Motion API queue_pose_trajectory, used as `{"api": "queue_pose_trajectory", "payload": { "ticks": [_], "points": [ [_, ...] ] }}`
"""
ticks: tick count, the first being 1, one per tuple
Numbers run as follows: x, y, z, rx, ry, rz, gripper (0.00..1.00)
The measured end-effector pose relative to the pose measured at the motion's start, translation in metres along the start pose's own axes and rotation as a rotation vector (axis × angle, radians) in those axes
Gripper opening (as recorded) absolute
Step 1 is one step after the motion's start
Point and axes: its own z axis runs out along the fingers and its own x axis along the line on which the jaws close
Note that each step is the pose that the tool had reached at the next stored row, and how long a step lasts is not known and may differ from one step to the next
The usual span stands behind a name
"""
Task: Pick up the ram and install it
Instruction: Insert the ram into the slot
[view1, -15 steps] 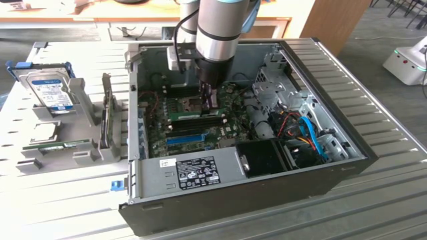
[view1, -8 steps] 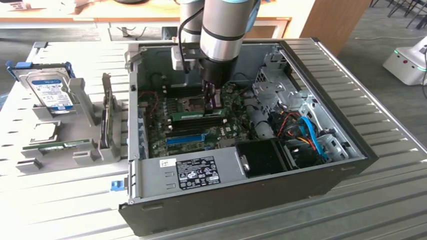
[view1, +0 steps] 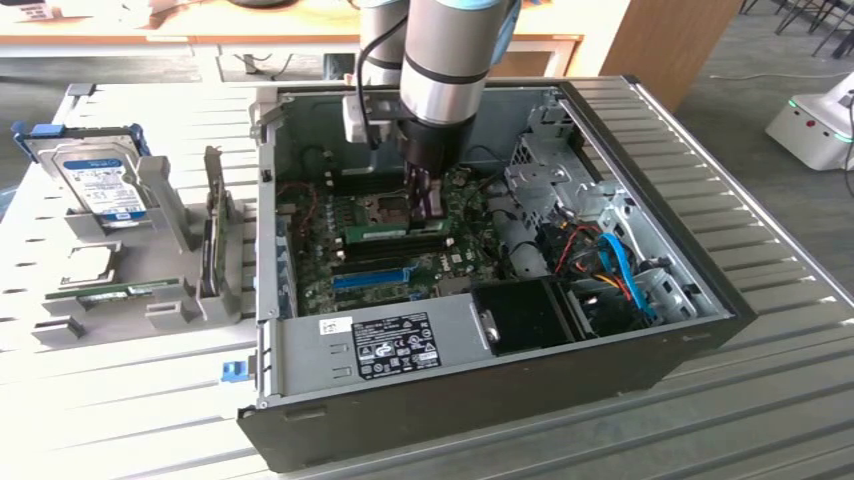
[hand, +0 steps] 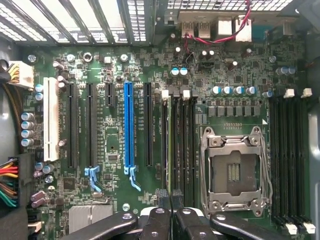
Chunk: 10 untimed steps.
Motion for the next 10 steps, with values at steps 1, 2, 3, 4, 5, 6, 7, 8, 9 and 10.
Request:
{"api": "queue_pose_trajectory", "payload": {
  "ticks": [1,2,3,4,5,6,7,8,9,10],
  "points": [
    [0.0000,0.0000,0.0009,0.0000,0.0000,0.000,0.12],
    [0.0001,0.0000,0.0018,0.0000,0.0000,0.000,0.12],
    [0.0001,-0.0001,0.0027,0.0000,0.0000,0.000,0.12],
    [0.0002,-0.0001,0.0036,-0.0001,0.0000,0.000,0.12],
    [0.0002,-0.0001,0.0045,0.0000,0.0000,0.000,0.12],
    [0.0003,-0.0001,0.0053,0.0000,0.0001,0.000,0.12],
    [0.0003,-0.0002,0.0062,0.0000,0.0000,0.000,0.12],
    [0.0003,-0.0002,0.0070,0.0000,0.0001,0.000,0.12],
    [0.0004,-0.0002,0.0078,0.0000,0.0000,0.000,0.12],
    [0.0004,-0.0002,0.0086,0.0000,0.0000,0.000,0.12]
  ]
}}
